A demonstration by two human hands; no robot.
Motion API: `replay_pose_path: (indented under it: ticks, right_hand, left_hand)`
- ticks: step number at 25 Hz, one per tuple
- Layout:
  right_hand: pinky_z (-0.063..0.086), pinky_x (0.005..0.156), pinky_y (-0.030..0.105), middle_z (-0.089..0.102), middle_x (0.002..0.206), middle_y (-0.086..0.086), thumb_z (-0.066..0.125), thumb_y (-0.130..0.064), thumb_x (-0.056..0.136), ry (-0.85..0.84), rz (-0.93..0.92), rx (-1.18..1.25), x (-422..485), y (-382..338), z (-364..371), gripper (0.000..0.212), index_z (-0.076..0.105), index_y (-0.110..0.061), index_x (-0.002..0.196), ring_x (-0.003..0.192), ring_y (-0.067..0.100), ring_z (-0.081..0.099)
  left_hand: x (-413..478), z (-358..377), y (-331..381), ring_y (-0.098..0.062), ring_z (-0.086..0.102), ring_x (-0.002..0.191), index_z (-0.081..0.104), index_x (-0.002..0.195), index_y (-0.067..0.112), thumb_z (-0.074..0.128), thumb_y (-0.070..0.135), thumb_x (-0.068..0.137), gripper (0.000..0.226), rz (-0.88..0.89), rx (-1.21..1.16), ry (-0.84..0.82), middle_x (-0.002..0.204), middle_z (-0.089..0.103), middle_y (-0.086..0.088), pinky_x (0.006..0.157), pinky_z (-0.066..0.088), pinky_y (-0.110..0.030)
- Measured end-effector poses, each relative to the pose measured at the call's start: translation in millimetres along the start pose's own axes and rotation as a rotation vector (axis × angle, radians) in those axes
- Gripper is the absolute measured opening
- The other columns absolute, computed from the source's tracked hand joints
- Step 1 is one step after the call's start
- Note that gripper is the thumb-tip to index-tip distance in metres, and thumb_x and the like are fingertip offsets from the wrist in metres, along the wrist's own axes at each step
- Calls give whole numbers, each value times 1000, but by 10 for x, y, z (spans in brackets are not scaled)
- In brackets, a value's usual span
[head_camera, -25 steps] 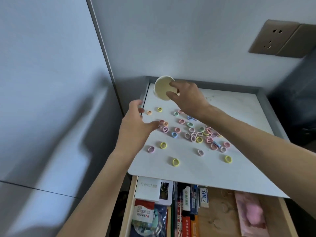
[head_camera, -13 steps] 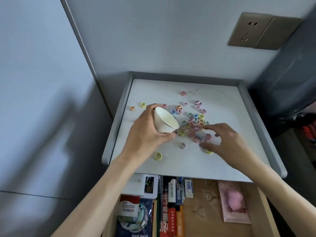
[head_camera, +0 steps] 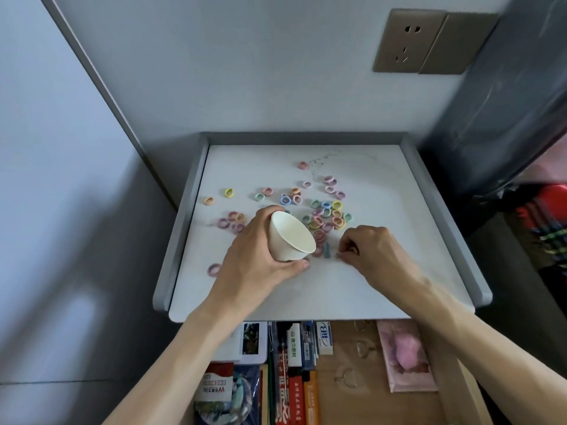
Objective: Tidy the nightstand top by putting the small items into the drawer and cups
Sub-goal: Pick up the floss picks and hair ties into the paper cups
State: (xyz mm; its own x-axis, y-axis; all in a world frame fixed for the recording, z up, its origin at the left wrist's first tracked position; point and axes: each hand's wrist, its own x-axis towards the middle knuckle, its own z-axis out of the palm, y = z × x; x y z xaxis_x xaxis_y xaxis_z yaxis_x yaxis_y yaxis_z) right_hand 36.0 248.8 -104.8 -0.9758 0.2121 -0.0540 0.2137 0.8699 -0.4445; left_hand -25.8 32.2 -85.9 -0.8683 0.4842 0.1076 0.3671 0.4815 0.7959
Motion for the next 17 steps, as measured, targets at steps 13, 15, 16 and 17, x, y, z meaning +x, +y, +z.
replay_pose_path:
  ticks: [13, 15, 16, 17]
  right_hand:
    - [50, 85, 18, 74, 99, -9, 72, -6, 84, -22, -274, 499, -162, -502, -334, 20, 76, -17, 100, 93, 4, 67]
    - [49, 88, 22, 72, 106, -10, 67, -9, 89, 200, -218, 450, -45, -321, -304, 19, 75, -18, 103, 97, 3, 65]
    - [49, 90, 25, 70, 111, -8, 67, -14, 90, 275, -169, 369, 20, -215, -280, 19, 74, -19, 107, 101, 6, 64]
    - [47, 94, 25, 66, 119, -4, 67, -21, 91, 279, -111, 252, 74, -115, -240, 23, 71, -21, 113, 108, 12, 61]
  left_hand:
    - [-22, 151, 92, -2, 58, 105, 44, 128, 39, 94, 29, 58, 86, -20, -41, -67, 119, 60, 20, 77, 41, -7]
    - [-13, 131, 64, 0, 56, 103, 46, 125, 39, 94, 30, 58, 83, -31, -49, -19, 115, 59, 22, 74, 41, -6]
    - [-9, 116, 46, 1, 55, 101, 47, 124, 38, 94, 31, 58, 81, -37, -60, 5, 113, 59, 23, 74, 41, -6]
    - [-3, 104, 29, 2, 54, 100, 48, 122, 37, 95, 31, 57, 80, -41, -71, 25, 111, 58, 24, 75, 41, -6]
